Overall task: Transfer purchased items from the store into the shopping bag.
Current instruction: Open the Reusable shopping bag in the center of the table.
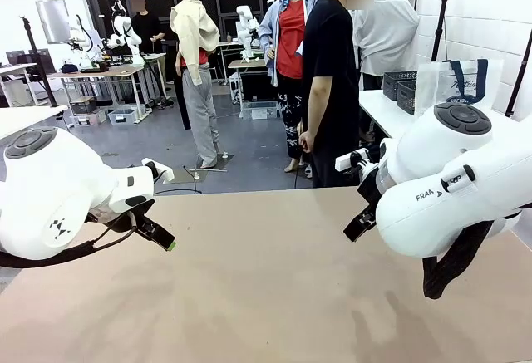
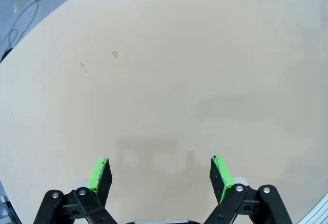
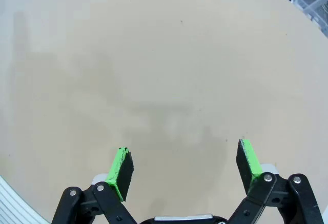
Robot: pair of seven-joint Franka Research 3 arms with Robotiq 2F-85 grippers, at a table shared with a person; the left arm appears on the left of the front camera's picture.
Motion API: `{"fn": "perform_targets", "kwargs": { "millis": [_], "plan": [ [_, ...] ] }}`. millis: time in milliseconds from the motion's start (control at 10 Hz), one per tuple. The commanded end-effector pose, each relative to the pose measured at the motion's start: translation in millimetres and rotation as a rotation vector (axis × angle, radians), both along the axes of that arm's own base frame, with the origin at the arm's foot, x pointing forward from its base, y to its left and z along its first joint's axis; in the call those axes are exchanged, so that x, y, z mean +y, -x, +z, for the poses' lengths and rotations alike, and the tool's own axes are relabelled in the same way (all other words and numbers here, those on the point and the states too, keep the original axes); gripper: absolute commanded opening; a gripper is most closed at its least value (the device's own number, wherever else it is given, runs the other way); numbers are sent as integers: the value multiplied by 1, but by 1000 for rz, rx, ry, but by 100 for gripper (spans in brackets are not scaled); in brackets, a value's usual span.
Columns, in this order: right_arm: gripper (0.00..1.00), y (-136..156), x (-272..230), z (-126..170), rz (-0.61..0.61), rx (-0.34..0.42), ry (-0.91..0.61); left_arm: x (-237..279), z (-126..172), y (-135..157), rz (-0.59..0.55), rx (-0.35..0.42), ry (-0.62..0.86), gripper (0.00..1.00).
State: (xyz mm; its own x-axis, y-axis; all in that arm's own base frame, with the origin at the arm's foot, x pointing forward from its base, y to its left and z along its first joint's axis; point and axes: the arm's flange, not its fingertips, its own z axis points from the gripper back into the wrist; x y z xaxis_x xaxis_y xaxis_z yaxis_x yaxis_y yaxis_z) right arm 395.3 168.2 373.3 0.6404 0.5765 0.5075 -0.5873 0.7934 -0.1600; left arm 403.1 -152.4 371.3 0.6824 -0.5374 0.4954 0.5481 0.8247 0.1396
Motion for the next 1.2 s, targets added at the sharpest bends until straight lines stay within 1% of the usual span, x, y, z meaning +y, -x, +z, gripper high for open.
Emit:
{"fn": "perform_targets", "kwargs": {
  "millis": [0,1100],
  "plan": [
    [100,0,0,0,0,0,0,1,0,0,3,0,1,100],
    [100,0,0,0,0,0,0,1,0,0,3,0,1,100]
  ]
}}
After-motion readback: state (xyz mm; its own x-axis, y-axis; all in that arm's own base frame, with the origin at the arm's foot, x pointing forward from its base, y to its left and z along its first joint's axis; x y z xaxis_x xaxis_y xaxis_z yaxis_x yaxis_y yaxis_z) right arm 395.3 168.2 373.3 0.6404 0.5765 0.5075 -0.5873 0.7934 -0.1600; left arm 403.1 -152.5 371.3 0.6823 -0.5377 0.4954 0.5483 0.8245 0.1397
